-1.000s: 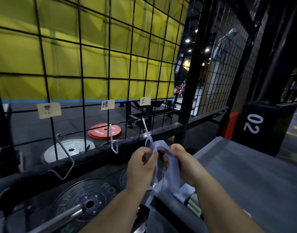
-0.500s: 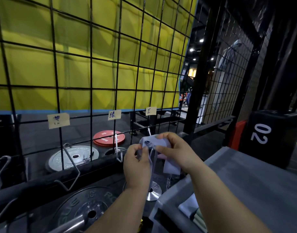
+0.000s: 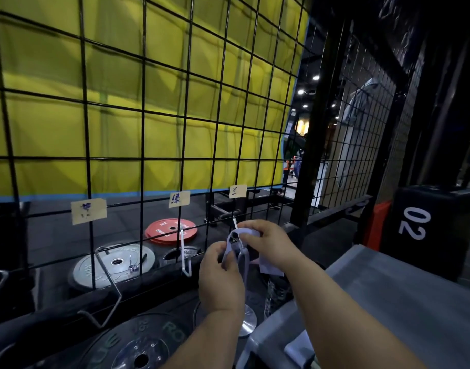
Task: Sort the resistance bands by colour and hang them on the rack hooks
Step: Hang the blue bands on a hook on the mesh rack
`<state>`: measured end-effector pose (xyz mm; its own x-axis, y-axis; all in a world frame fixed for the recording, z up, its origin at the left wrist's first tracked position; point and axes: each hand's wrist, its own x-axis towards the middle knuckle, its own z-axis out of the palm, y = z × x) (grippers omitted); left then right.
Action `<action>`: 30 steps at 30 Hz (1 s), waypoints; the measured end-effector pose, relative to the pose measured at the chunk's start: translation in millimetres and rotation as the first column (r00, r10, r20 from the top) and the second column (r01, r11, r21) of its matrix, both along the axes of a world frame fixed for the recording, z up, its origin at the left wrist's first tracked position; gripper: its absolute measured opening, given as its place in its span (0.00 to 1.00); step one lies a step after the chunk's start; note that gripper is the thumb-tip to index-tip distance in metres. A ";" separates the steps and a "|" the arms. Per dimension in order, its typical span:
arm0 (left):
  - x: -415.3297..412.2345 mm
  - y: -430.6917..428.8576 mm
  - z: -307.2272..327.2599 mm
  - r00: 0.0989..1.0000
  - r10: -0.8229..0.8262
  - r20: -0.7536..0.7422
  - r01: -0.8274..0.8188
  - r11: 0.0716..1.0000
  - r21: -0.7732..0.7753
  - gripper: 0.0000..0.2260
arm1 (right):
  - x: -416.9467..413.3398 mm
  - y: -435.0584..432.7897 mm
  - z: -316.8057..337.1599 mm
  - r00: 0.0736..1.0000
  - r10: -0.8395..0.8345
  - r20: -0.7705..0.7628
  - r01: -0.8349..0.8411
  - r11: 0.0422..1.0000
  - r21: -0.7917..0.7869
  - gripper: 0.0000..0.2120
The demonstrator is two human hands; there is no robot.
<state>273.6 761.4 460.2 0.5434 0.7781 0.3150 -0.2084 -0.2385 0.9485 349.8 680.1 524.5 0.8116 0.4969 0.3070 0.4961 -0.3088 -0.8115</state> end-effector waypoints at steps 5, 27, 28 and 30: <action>6.3 1.5 -8.6 0.997 -0.010 -0.071 0.013 0.999 0.041 0.12 | 4.2 -4.9 -7.8 0.997 0.025 -0.068 -0.025 1.000 -0.004 0.07; 3.3 -5.6 -26.7 0.965 -0.226 -0.134 0.228 0.974 0.004 0.09 | -7.5 -33.3 -57.6 0.855 0.198 -0.479 0.005 0.920 0.391 0.14; 1.6 -6.3 -25.1 0.963 -0.239 -0.124 0.238 0.971 -0.022 0.09 | -7.5 -32.6 -59.1 0.866 0.169 -0.471 0.027 0.924 0.381 0.13; -1.1 -7.5 -23.0 0.960 -0.261 -0.101 0.255 0.964 -0.070 0.10 | -6.8 -28.2 -62.5 0.881 0.087 -0.465 0.095 0.931 0.353 0.12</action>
<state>272.6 753.8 437.2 0.7564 0.6217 0.2034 -0.1515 -0.1361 0.9790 343.0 651.9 462.0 0.9045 0.4238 0.0469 0.0313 0.0438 -0.9986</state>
